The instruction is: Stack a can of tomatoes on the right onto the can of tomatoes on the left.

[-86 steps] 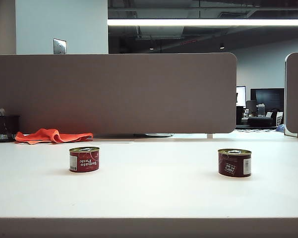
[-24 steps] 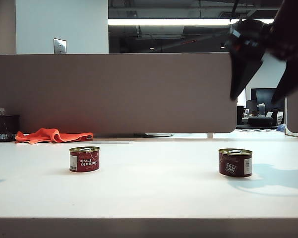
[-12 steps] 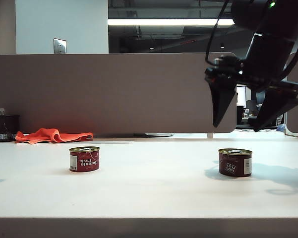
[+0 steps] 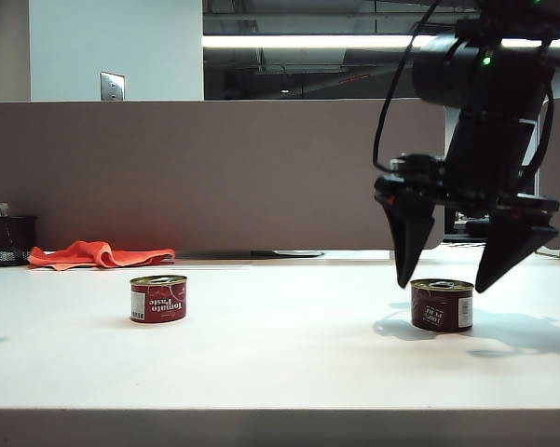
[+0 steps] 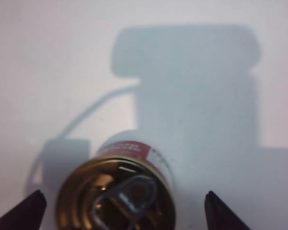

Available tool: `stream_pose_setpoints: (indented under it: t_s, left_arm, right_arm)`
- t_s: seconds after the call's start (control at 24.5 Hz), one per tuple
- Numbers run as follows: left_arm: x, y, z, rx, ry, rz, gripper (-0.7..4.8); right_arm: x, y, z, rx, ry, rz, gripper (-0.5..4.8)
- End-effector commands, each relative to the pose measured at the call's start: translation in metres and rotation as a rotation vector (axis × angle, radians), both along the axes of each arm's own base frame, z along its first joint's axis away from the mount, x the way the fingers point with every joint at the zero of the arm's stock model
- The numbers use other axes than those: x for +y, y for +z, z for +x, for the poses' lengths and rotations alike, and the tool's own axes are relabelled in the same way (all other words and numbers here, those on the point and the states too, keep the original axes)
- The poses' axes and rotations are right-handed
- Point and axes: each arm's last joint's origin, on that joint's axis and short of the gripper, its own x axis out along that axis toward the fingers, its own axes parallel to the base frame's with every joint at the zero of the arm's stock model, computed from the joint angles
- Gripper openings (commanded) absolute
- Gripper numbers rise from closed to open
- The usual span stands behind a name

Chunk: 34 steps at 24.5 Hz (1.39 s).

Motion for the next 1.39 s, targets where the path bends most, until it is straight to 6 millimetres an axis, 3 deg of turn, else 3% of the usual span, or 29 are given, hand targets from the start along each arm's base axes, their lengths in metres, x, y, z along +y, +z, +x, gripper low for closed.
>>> stream_pose_setpoints:
  t_s: [0.04, 0.29, 0.41, 0.61, 0.86, 0.94, 1.06, 1.27, 1.35, 1.39]
  left_arm:
    - [0.000, 0.002, -0.001, -0.009, -0.005, -0.006, -0.05]
    - [0.002, 0.002, 0.000, -0.024, 0.050, 0.019, -0.06]
    - [0.003, 0.002, 0.001, -0.031, 0.104, 0.043, -0.05]
    - [0.003, 0.003, 0.001, -0.034, 0.104, 0.042, -0.05]
    - [0.003, 0.003, 0.001, -0.034, 0.104, 0.043, -0.05]
    - [0.003, 0.003, 0.001, -0.034, 0.104, 0.043, -0.06]
    - [0.003, 0.003, 0.001, -0.036, 0.102, 0.047, -0.06]
    - [0.005, 0.002, 0.001, -0.070, 0.122, 0.133, -0.05]
    - [0.005, 0.002, 0.001, -0.072, 0.131, 0.139, -0.05]
    - [0.005, 0.003, 0.002, -0.073, 0.130, 0.139, -0.05]
  right_arm:
    - [0.000, -0.003, 0.001, 0.018, -0.006, -0.017, 4.79]
    - [0.001, -0.004, 0.002, 0.015, -0.006, -0.015, 4.15]
    - [0.001, -0.004, 0.002, 0.015, -0.006, -0.015, 3.34]
    - [0.001, -0.003, 0.003, 0.002, -0.005, -0.010, 3.31]
    - [0.002, -0.003, 0.004, -0.009, 0.002, -0.009, 2.93]
    - [0.002, -0.003, 0.004, -0.010, 0.002, -0.009, 2.57]
    - [0.002, -0.001, 0.005, -0.018, 0.006, -0.005, 2.55]
    - [0.011, 0.028, 0.015, -0.062, 0.040, 0.071, 2.57]
    - [0.021, 0.046, 0.019, -0.103, 0.069, 0.097, 2.62]
    - [0.032, 0.067, 0.022, -0.159, 0.096, 0.121, 2.62]
